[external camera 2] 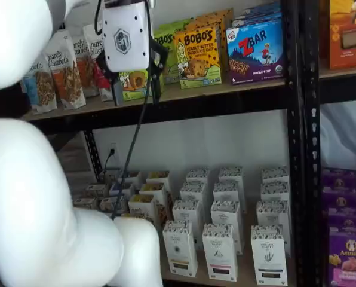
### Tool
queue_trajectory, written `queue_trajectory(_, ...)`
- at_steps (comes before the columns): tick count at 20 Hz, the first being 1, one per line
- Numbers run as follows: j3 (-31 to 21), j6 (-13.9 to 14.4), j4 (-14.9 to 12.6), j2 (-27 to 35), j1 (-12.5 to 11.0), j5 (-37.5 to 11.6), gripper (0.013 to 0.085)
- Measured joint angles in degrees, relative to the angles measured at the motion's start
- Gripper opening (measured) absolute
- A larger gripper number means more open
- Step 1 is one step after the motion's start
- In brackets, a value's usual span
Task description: Pick up the white box with a yellow strip in the middle, on the bottom shelf, the fourth box from the left
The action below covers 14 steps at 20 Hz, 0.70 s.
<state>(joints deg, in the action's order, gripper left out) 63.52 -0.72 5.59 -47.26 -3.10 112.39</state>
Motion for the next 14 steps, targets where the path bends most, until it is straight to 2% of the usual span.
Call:
queue_trajectory(7,-3.54,-0.39,-1.74,-0.38,0.49,-4.64,0.0850)
queue_trajectory(14,-6.00,-0.48,-3.02,-0.33,0.85,-6.69,0.0850)
